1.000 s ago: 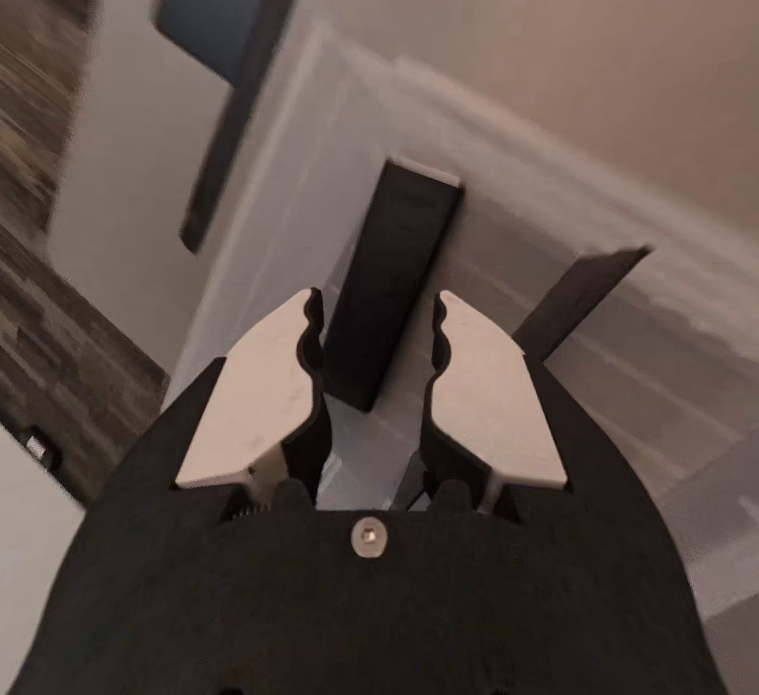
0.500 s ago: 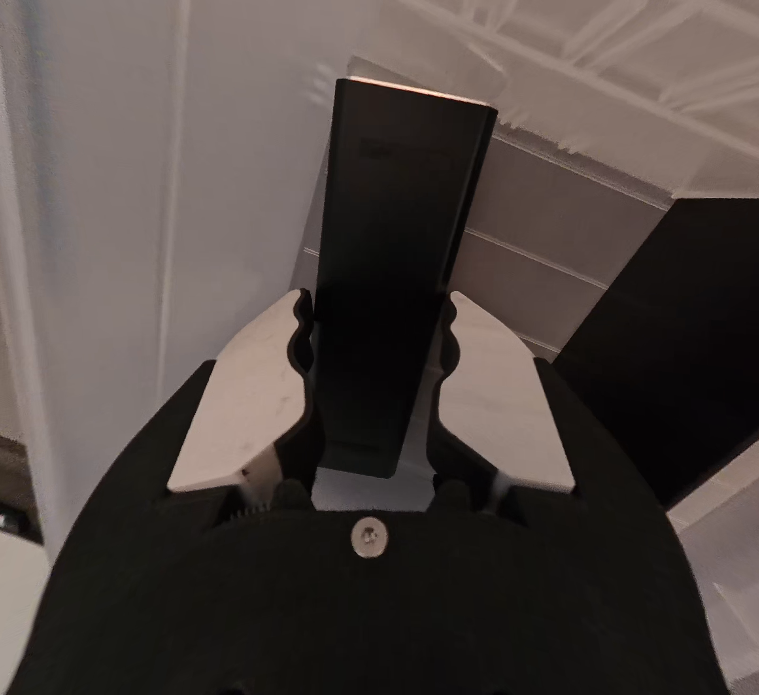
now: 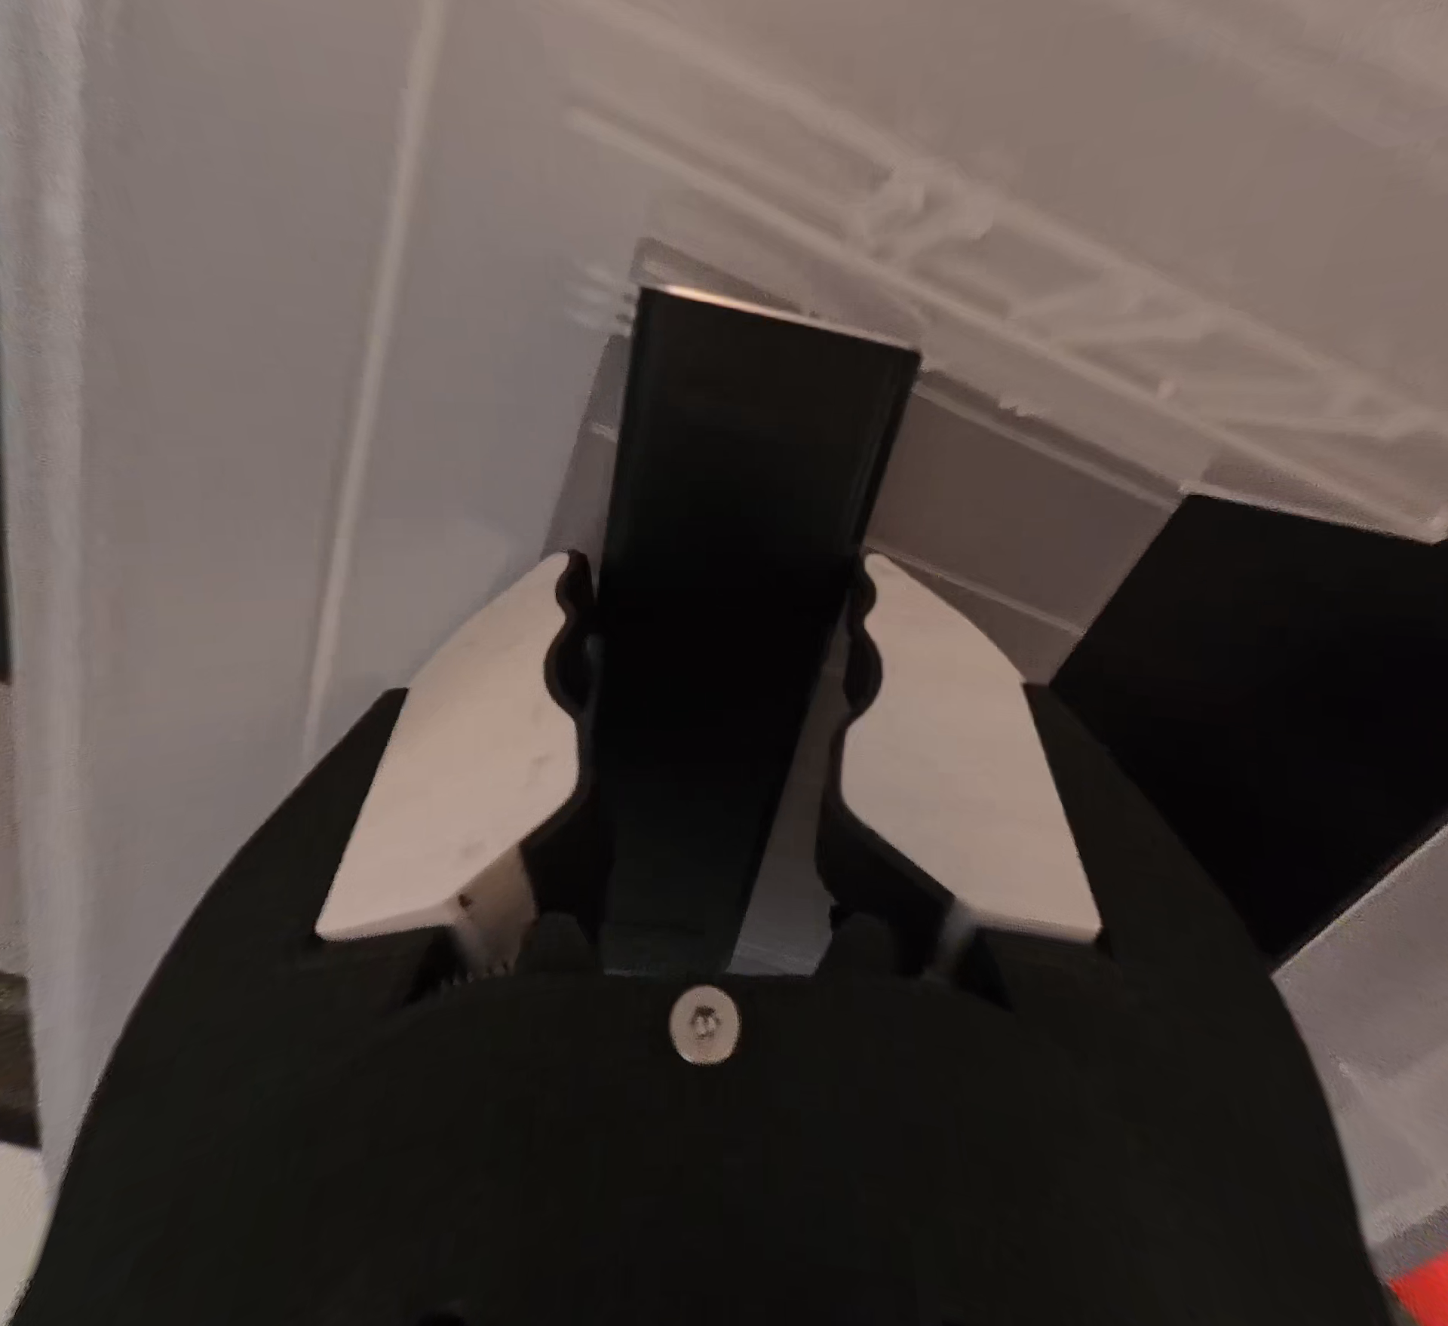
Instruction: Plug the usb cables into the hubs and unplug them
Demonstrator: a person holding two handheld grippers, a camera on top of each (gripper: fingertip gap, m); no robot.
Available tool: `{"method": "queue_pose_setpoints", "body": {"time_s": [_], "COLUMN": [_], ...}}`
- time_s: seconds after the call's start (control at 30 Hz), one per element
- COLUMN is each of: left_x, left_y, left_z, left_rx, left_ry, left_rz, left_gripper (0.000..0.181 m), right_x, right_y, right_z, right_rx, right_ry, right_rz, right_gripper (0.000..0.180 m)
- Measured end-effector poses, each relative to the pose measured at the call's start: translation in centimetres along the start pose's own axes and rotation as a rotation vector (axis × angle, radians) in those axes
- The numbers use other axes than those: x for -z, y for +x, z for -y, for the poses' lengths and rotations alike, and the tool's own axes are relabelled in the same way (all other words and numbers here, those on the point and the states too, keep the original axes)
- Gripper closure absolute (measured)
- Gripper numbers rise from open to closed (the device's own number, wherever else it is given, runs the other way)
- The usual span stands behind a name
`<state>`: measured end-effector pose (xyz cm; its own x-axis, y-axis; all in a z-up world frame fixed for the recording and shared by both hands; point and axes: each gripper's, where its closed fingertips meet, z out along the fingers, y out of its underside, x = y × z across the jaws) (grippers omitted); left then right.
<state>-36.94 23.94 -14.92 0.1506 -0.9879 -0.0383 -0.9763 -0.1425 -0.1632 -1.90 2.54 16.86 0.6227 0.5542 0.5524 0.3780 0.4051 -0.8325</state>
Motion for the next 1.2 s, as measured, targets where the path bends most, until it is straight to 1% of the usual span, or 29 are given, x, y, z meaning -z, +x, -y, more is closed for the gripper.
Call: {"method": "queue_pose_setpoints", "body": {"time_s": [0.13, 0.2, 0.3, 0.4, 0.53, 0.63, 0.73, 0.83, 0.93, 1.03, 1.1, 1.13, 1.2], "left_x": [0.1, 0.4, 1.9, 4.9, 11.1, 16.3, 21.6, 25.6, 27.2, 26.9, 26.3, 26.0, 25.1], "left_y": [0.0, 0.0, 0.0, -0.1, 0.5, 2.0, 4.4, 8.2, 12.6, 17.5, 20.8, 22.5, 25.6], "left_z": [-0.1, -0.5, -0.4, 0.2, 1.0, 2.0, 4.3, 8.0, 12.3, 16.4, 18.8, 19.8, 21.2], "left_rx": [0.021, 0.025, 0.062, 0.154, 0.242, 0.237, 0.189, 0.094, -0.008, -0.102, -0.173, -0.208, -0.285], "left_ry": [-0.013, -0.027, 0.041, 0.237, 0.582, 0.784, 0.958, 1.066, 1.125, 1.171, 1.219, 1.245, 1.284], "left_rz": [0.018, 0.056, 0.109, 0.156, 0.250, 0.297, 0.296, 0.246, 0.144, -0.018, -0.158, -0.248, -0.443], "left_gripper": [0.120, 0.120, 0.121, 0.121, 0.122, 0.123, 0.124, 0.124, 0.125, 0.125, 0.124, 0.124, 0.125], "right_x": [0.2, 0.5, 1.0, 1.6, 2.2, 1.7, 0.1, -2.1, -4.6, -6.6, -7.1, -7.1, -6.2], "right_y": [-0.2, 0.0, 0.2, 0.5, 0.9, 0.8, -0.3, -2.2, -5.0, -8.3, -9.8, -10.1, -10.0], "right_z": [-0.3, -0.1, 0.2, 0.2, 0.4, 0.7, 0.5, 0.6, 1.0, 1.2, 0.8, 0.6, 1.0], "right_rx": [0.028, 0.027, 0.012, 0.008, -0.013, -0.043, -0.039, -0.032, -0.043, -0.021, -0.032, -0.065, -0.198], "right_ry": [-0.017, -0.001, 0.027, 0.034, 0.067, 0.098, 0.085, 0.086, 0.108, 0.157, 0.191, 0.204, 0.283], "right_rz": [0.002, -0.001, -0.006, -0.018, -0.023, 0.000, 0.057, 0.141, 0.259, 0.394, 0.475, 0.518, 0.612], "right_gripper": [0.150, 0.150, 0.150, 0.151, 0.151, 0.151, 0.151, 0.151, 0.150, 0.148, 0.140, 0.134, 0.121]}}
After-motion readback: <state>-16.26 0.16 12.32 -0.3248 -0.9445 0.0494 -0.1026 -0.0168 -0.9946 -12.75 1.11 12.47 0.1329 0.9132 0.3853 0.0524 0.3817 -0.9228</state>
